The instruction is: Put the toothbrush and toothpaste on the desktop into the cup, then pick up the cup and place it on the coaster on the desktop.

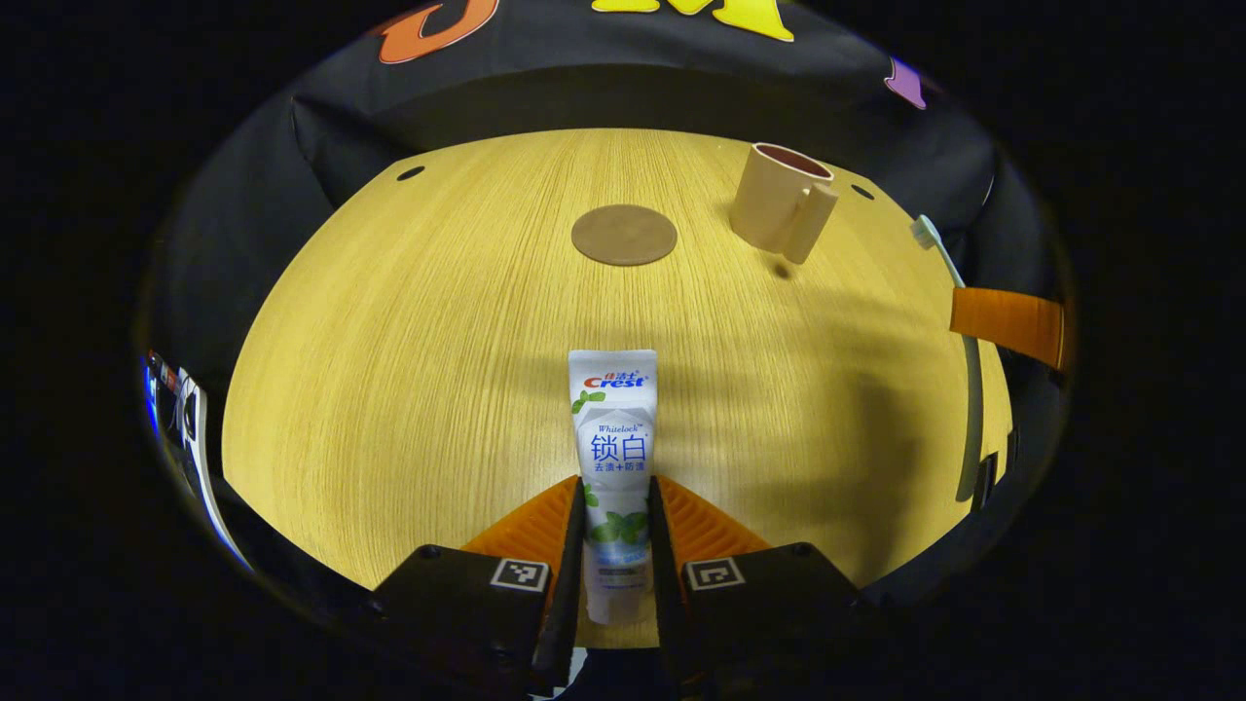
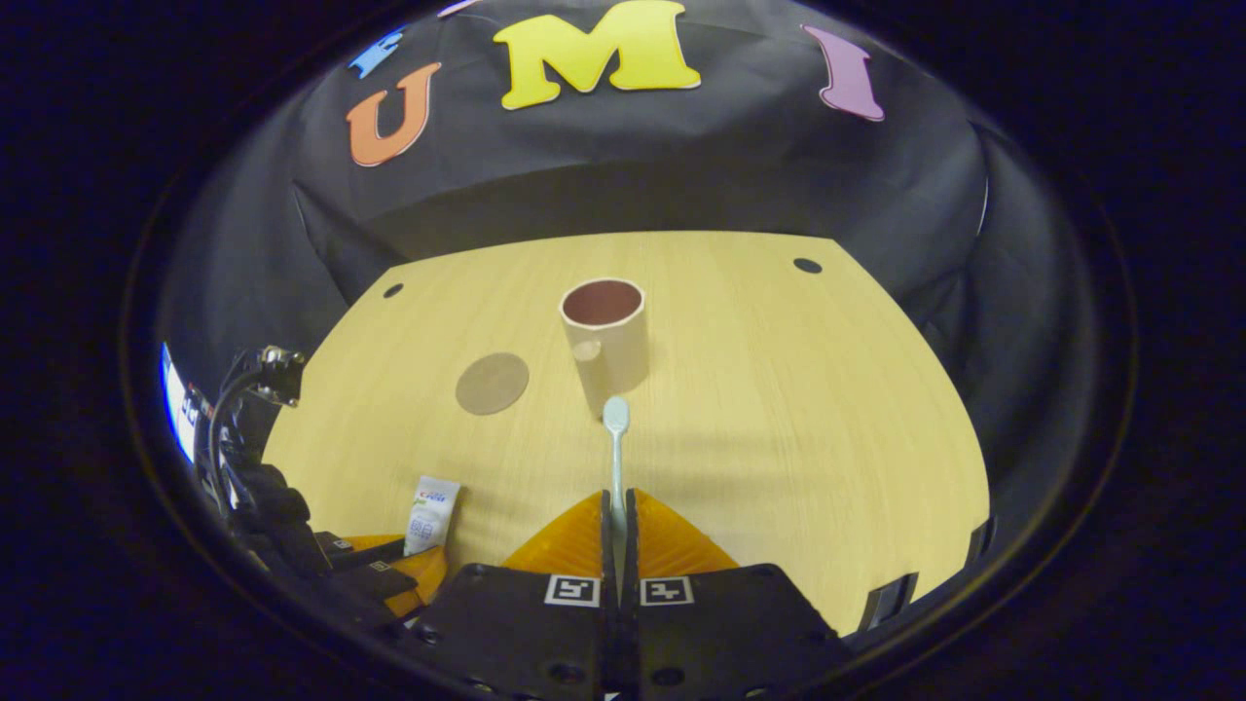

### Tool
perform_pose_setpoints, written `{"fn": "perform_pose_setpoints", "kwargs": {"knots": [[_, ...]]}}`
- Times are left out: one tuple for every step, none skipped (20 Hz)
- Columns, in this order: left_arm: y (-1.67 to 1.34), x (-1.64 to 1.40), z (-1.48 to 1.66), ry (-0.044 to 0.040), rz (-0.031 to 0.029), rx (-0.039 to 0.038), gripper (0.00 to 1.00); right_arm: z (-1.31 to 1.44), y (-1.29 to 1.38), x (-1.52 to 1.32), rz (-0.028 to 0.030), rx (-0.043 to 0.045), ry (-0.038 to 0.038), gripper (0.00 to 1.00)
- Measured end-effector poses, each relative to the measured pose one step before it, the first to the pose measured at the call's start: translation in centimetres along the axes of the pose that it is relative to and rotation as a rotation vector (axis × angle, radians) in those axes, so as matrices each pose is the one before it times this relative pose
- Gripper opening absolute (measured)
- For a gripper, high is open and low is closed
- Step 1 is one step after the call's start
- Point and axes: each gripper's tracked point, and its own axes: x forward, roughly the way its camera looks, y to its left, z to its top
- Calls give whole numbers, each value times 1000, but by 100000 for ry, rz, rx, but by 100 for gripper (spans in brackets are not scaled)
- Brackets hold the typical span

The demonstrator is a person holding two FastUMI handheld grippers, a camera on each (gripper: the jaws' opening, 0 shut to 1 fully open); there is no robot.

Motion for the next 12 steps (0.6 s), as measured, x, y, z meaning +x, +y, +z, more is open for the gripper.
{"fn": "perform_pose_setpoints", "kwargs": {"knots": [[-5,-454,474,-1674,-752,-526,41,1019,182,-327,478,-257,-2102,1],[-41,-470,628,-1543,-773,-840,41,1176,78,-171,647,55,-2312,0],[69,-456,549,-1654,-596,-943,37,1263,200,105,777,340,-2357,0],[11,-506,687,-1803,-684,-764,37,1463,216,121,1012,672,-2557,0],[-33,-406,862,-2218,-417,-457,37,1696,212,189,1136,919,-2737,0],[21,-329,888,-1945,142,277,37,1726,273,501,1172,941,-2845,0],[256,-708,900,-1933,601,757,37,1549,338,630,1215,833,-3005,0],[480,-509,641,-1603,549,818,37,1693,293,822,1235,734,-3169,0],[310,-231,523,-1521,617,557,37,1566,74,812,838,1015,-3802,0],[319,-190,398,-1452,576,39,37,1595,186,1081,730,662,-4064,0],[261,-180,337,-1375,595,5,37,1268,221,1160,523,-247,-3891,0],[289,-158,339,-1286,790,149,37,1182,194,1225,511,-641,-3522,0]]}}
